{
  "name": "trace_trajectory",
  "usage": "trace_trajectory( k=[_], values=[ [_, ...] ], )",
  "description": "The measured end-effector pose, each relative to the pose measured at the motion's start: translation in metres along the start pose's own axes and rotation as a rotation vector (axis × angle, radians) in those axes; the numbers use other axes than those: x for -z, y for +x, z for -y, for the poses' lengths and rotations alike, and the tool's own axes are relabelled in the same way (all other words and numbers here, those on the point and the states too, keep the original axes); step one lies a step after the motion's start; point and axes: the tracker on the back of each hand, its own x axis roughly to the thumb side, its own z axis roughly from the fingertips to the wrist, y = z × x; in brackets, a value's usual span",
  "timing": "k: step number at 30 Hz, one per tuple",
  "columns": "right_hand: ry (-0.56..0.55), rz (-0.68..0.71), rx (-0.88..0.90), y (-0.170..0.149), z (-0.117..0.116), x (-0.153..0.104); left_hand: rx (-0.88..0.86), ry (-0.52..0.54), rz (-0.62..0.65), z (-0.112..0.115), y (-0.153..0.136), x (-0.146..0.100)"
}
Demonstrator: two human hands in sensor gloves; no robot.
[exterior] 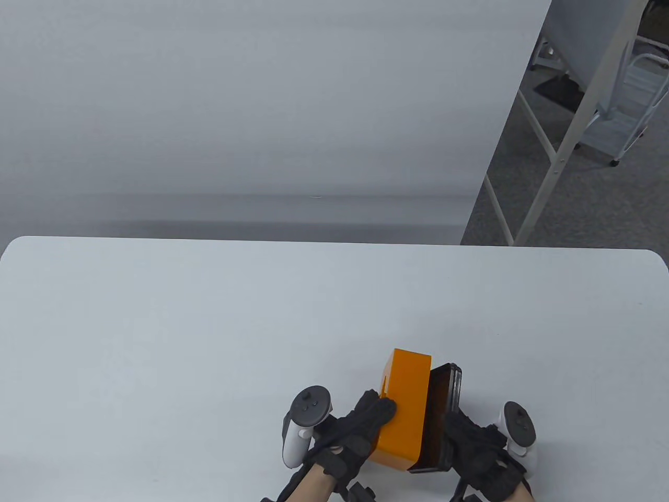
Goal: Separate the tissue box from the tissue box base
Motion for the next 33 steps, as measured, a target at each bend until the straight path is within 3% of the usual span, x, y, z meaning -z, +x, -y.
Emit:
trace_trajectory(
  k=[6,10,15,25,33],
  values=[
    [0.002,0.001,-0.050,0.005,0.005,-0.004,0.371,0.167,-0.057,-0.029,0.016,-0.009],
    [0.012,-0.009,-0.044,0.003,0.006,-0.005,0.596,0.255,-0.175,-0.048,0.014,-0.016],
    [0.028,-0.030,-0.036,-0.001,0.004,-0.004,0.894,0.309,-0.316,-0.056,0.007,-0.018],
    [0.055,-0.065,-0.057,-0.002,0.002,-0.004,1.108,0.227,-0.457,-0.032,-0.009,-0.005],
    [0.057,-0.094,-0.079,-0.002,0.004,-0.004,1.016,0.209,-0.343,-0.033,-0.004,-0.007]
  ],
)
